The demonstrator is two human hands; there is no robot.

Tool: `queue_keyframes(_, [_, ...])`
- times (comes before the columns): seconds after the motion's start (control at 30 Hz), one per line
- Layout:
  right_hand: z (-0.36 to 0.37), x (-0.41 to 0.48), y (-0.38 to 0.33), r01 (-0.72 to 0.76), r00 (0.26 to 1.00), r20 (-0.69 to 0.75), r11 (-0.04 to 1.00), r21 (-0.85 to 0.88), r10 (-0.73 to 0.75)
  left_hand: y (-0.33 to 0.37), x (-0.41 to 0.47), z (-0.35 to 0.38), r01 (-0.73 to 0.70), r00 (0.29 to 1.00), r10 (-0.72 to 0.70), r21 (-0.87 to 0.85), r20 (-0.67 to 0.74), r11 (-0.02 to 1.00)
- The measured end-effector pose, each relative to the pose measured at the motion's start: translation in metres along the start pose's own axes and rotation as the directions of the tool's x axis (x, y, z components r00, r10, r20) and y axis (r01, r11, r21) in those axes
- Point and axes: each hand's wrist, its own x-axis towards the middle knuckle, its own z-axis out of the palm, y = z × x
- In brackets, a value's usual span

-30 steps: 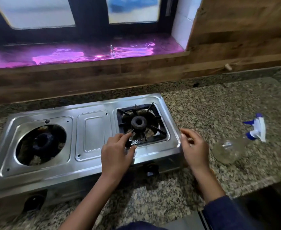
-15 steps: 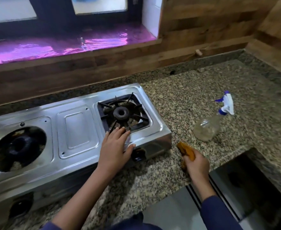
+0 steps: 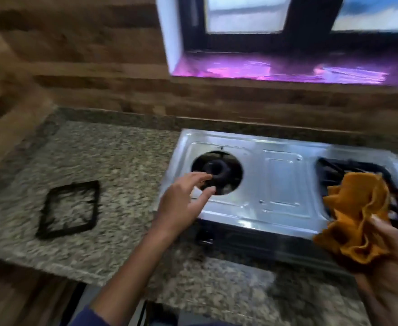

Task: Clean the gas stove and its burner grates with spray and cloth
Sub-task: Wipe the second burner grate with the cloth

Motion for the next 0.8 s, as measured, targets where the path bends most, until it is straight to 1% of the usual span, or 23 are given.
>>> queue_keyframes(0.03, [0.033, 0.001, 0.016, -0.028, 0.997, 0.069, 0.998, -0.064, 0.033, -0.023, -0.005, -0.023, 0.052, 0.998, -0.052, -0.005, -0.043, 0.999])
queue_keyframes(0.1, [0.099, 0.002, 0.056, -0.071, 0.983, 0.155, 0.987, -0.144, 0.093, -0.078, -0.019, -0.074, 0.16, 0.98, -0.158, 0.004, -0.125, 0.987])
queue_keyframes(0.17, [0.156, -0.004, 0.096, -0.084, 0.956, 0.265, 0.983, -0.164, 0.126, -0.133, -0.036, -0.117, 0.303, 0.937, -0.292, 0.028, -0.194, 0.953])
queue_keyframes(0.2, [0.187, -0.005, 0.124, -0.089, 0.945, 0.295, 0.977, -0.192, 0.144, -0.166, -0.048, -0.144, 0.388, 0.896, -0.372, 0.023, -0.243, 0.921])
queue_keyframes(0.23, [0.211, -0.008, 0.149, -0.101, 0.935, 0.311, 0.971, -0.217, 0.167, -0.192, -0.059, -0.165, 0.463, 0.85, -0.441, 0.008, -0.288, 0.886])
queue_keyframes(0.3, [0.259, -0.012, 0.202, -0.158, 0.906, 0.342, 0.949, -0.274, 0.249, -0.251, -0.08, -0.206, 0.637, 0.73, -0.59, 0.03, -0.345, 0.77])
queue_keyframes(0.37, [0.292, -0.008, 0.251, -0.181, 0.891, 0.339, 0.921, -0.346, 0.302, -0.3, -0.096, -0.237, 0.803, 0.581, -0.752, 0.071, -0.311, 0.591])
queue_keyframes(0.4, [0.305, -0.006, 0.269, -0.186, 0.896, 0.312, 0.904, -0.386, 0.317, -0.321, -0.1, -0.245, 0.855, 0.51, -0.816, 0.054, -0.273, 0.516])
queue_keyframes(0.43, [0.316, -0.004, 0.288, -0.193, 0.903, 0.279, 0.888, -0.417, 0.328, -0.34, -0.104, -0.252, 0.888, 0.45, -0.862, 0.018, -0.231, 0.459])
queue_keyframes(0.5, [0.329, 0.0, 0.312, -0.231, 0.915, 0.198, 0.859, -0.456, 0.351, -0.369, -0.102, -0.251, 0.914, 0.383, -0.913, -0.085, -0.14, 0.397])
queue_keyframes(0.57, [0.338, 0.001, 0.327, -0.262, 0.916, 0.148, 0.834, -0.485, 0.374, -0.39, -0.093, -0.246, 0.907, 0.368, -0.929, -0.203, -0.04, 0.368])
queue_keyframes(0.67, [0.342, 0.001, 0.34, -0.264, 0.923, 0.11, 0.814, -0.518, 0.369, -0.4, -0.075, -0.236, 0.883, 0.34, -0.939, -0.362, 0.053, 0.299])
queue_keyframes(0.73, [0.342, 0.004, 0.346, -0.262, 0.929, 0.079, 0.796, -0.545, 0.36, -0.396, -0.065, -0.234, 0.858, 0.321, -0.945, -0.443, 0.068, 0.26])
queue_keyframes(0.8, [0.342, 0.005, 0.35, -0.261, 0.932, 0.069, 0.793, -0.551, 0.355, -0.387, -0.061, -0.234, 0.822, 0.329, -0.941, -0.514, 0.078, 0.245])
